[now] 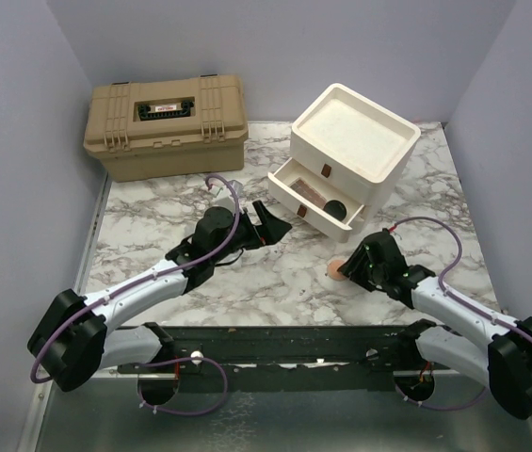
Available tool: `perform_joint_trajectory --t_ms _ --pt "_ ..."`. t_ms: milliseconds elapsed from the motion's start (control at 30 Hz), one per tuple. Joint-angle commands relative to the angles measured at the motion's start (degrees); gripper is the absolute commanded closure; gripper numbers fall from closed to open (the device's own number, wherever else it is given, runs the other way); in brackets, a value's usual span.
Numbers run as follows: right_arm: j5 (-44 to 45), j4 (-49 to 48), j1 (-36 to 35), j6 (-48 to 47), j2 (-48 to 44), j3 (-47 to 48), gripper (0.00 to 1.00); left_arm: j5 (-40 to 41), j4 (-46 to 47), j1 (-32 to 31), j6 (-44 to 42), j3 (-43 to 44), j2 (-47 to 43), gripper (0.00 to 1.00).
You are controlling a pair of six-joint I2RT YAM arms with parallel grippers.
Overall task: Organize the makeup
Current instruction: Pick up the makeup tool from the center of the board.
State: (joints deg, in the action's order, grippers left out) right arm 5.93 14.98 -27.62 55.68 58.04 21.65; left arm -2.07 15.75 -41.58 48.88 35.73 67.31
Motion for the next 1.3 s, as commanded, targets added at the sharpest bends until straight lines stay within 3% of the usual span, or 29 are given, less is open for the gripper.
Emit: perform_joint_trajectory --t_ms 0,467,667,967,1267 --pt "-0.3 -3.3 0.6 1.3 -0.2 -2.2 0.49 0.5 0.9 0.2 0.2 -0.6 0.9 0.02" --pt "7.4 -0.1 0.9 8.4 1.1 -3.5 0.51 1.5 3.7 0.2 2.5 -2.6 -1.5 0.01" --pt "10.6 0.7 1.0 2.7 -2.8 -3.2 0.53 4.2 3.7 0.2 3.3 -3.4 -1.8 0.01" --pt "1.2 -4.7 1.0 -2.3 2.1 -3.2 0.54 4.4 4.3 0.2 3.5 -3.5 -1.5 0.01" --pt "0.1 -3.6 1.0 -5.6 9.0 0.0 0.65 4.3 4.2 0.2 3.8 -4.0 -2.3 0.01"
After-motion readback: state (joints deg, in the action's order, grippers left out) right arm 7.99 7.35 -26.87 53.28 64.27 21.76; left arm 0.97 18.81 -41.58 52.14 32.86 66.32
